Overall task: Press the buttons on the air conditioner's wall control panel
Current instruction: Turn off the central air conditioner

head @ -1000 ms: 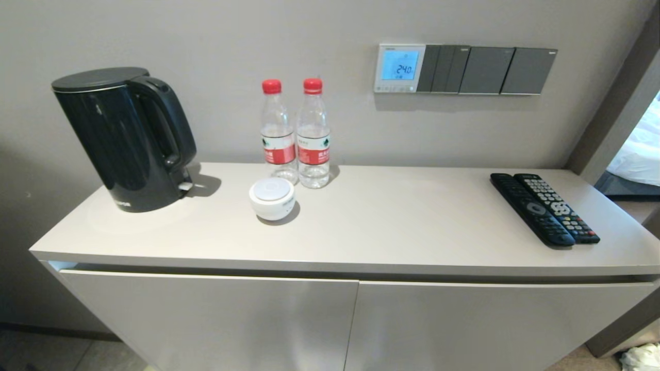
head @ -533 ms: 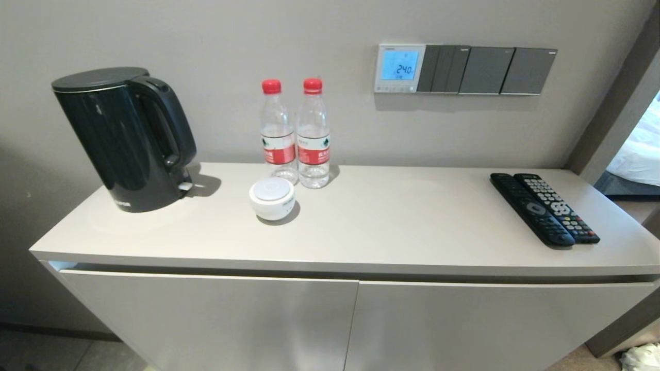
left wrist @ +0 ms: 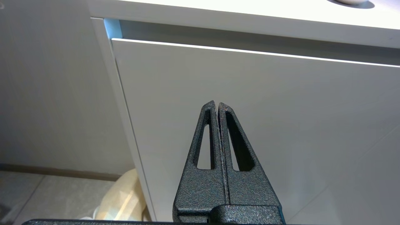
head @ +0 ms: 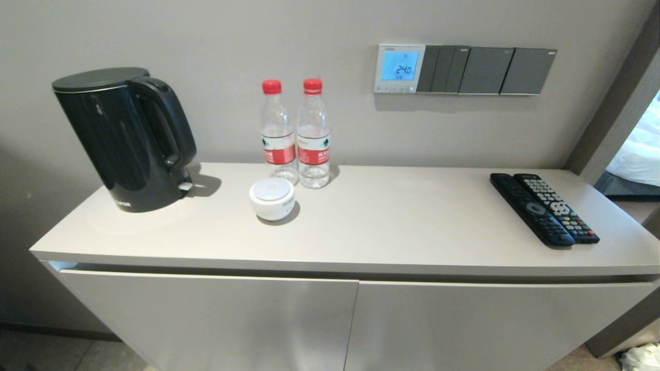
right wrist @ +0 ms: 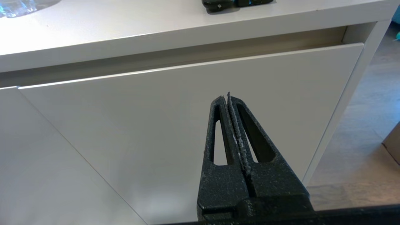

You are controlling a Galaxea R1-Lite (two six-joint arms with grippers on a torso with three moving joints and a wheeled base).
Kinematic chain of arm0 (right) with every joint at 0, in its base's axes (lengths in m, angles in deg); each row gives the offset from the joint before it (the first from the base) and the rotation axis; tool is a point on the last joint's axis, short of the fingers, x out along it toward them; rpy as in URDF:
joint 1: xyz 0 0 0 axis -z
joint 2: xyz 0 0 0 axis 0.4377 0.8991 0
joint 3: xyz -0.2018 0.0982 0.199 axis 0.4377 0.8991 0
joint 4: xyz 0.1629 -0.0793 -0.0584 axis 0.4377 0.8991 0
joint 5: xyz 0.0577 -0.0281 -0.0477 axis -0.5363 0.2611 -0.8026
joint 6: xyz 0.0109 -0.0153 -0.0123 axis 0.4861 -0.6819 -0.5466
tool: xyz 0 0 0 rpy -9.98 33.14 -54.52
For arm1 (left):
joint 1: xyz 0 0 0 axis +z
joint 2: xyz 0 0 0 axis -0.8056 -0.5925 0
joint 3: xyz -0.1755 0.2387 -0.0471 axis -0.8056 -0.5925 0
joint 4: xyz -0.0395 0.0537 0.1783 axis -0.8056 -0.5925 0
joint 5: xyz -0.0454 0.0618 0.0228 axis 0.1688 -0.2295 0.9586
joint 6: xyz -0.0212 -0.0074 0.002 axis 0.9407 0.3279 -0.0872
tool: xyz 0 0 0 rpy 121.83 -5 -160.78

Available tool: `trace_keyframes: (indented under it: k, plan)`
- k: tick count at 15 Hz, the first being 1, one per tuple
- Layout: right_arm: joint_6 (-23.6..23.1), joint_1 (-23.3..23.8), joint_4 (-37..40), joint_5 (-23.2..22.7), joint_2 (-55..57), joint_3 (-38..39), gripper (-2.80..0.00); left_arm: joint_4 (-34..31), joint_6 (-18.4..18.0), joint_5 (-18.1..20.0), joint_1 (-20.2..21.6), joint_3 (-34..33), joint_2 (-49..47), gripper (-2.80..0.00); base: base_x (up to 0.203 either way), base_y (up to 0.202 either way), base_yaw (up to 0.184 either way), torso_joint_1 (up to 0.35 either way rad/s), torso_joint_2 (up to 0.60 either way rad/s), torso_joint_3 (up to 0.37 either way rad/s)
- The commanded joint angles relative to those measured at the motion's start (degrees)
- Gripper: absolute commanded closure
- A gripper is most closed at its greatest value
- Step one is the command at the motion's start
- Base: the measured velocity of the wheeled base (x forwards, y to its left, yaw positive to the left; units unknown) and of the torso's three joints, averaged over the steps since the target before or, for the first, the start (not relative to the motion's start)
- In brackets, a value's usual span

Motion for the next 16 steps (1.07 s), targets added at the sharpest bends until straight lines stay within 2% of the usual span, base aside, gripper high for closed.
trace_keyframes:
  k: [1, 3, 6, 16]
  plan:
    - [-0.17, -0.01, 0.17, 0.02, -0.4, 0.02, 0.0, 0.01, 0.08, -0.04, 0.0, 0.0, 0.0, 0.0, 0.0, 0.0, 0.0, 0.0, 0.0, 0.0]
    - [-0.45, -0.01, 0.71, 0.2, -0.4, 0.02, 0.0, 0.02, -0.01, -0.04, 0.0, 0.0, 0.0, 0.0, 0.0, 0.0, 0.0, 0.0, 0.0, 0.0]
    - [-3.42, -0.01, 1.84, 0.2, -0.4, 0.02, 0.0, 0.0, -0.01, -0.04, 0.0, 0.0, 0.0, 0.0, 0.0, 0.0, 0.0, 0.0, 0.0, 0.0]
    - [-2.01, -0.09, 2.01, 0.81, -0.22, 0.02, 0.0, 0.08, -0.01, -0.04, 0.0, 0.0, 0.0, 0.0, 0.0, 0.0, 0.0, 0.0, 0.0, 0.0]
